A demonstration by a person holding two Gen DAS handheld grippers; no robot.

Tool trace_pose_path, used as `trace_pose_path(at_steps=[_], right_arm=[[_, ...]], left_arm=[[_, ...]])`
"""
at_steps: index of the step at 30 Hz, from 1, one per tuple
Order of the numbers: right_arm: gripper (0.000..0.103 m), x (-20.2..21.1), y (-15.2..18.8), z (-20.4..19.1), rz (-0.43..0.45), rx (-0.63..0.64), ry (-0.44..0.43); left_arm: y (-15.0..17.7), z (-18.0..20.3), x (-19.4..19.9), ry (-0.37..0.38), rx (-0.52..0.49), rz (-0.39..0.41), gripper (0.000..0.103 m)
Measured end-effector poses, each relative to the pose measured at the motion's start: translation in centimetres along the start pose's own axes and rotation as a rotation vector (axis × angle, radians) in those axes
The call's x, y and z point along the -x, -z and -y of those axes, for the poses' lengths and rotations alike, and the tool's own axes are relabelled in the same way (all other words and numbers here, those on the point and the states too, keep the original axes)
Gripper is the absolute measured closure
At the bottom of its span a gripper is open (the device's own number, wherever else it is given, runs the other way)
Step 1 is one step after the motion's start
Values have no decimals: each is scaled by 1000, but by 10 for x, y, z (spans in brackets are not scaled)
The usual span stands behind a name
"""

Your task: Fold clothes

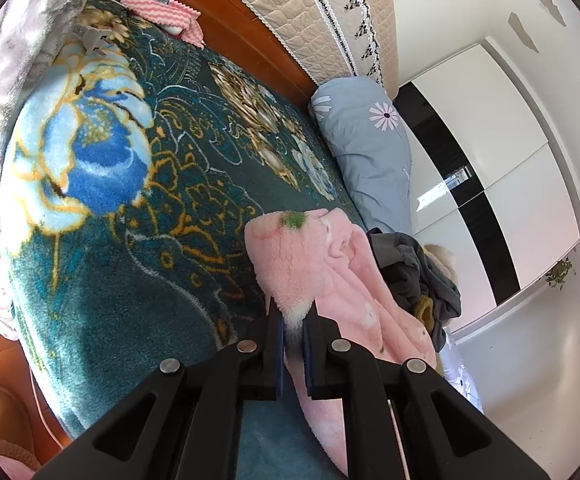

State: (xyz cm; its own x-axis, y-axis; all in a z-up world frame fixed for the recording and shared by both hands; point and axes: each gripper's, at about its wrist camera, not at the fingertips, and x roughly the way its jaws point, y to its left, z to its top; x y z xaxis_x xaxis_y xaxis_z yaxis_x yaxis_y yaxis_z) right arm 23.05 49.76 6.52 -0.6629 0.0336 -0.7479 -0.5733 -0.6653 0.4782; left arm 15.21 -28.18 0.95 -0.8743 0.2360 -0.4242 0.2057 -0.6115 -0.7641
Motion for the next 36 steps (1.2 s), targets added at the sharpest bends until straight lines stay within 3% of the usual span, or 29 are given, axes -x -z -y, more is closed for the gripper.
trace_pose_path(at_steps=[3, 4, 5, 9, 11, 13, 16, 17, 21, 25, 30, 34, 36], right_arm=[[48, -30, -17, 17, -18, -91, 62], [53, -39, -21, 24, -27, -129, 75], [67, -47, -24, 29, -38, -158, 76], [98, -65, -30, 26, -94, -180, 50], [98, -54, -35, 13, -79, -134, 56], [98, -17, -41, -1, 35, -77, -10], [98, 62, -36, -3, 276, 39, -132], [98, 78, -33, 7, 305, 37, -131], [98, 71, -7, 77, 221, -131, -27], [98, 43, 21, 129, 163, -300, -54], [98, 52, 16, 115, 194, -192, -48], [98, 58, 21, 116, 240, -185, -122], [98, 61, 26, 118, 273, -197, -171]], left_arm=[[1, 0, -1, -12, -5, -2, 96], [2, 0, -2, -15, -6, -3, 96], [2, 0, -2, -17, -6, -5, 96], [3, -1, -6, -25, 3, -16, 96], [3, 0, -6, -36, -9, -12, 96], [3, 3, -2, -24, -24, 3, 96], [2, 6, 0, -2, -32, 13, 96], [2, 6, -1, -4, -30, 11, 96], [2, 2, -3, 5, 3, -6, 96], [2, 2, -1, -1, 1, -14, 96], [4, 0, -4, -27, 8, -19, 96], [6, 2, 2, -44, -1, 31, 98], [2, 5, 19, 77, 31, 114, 98]])
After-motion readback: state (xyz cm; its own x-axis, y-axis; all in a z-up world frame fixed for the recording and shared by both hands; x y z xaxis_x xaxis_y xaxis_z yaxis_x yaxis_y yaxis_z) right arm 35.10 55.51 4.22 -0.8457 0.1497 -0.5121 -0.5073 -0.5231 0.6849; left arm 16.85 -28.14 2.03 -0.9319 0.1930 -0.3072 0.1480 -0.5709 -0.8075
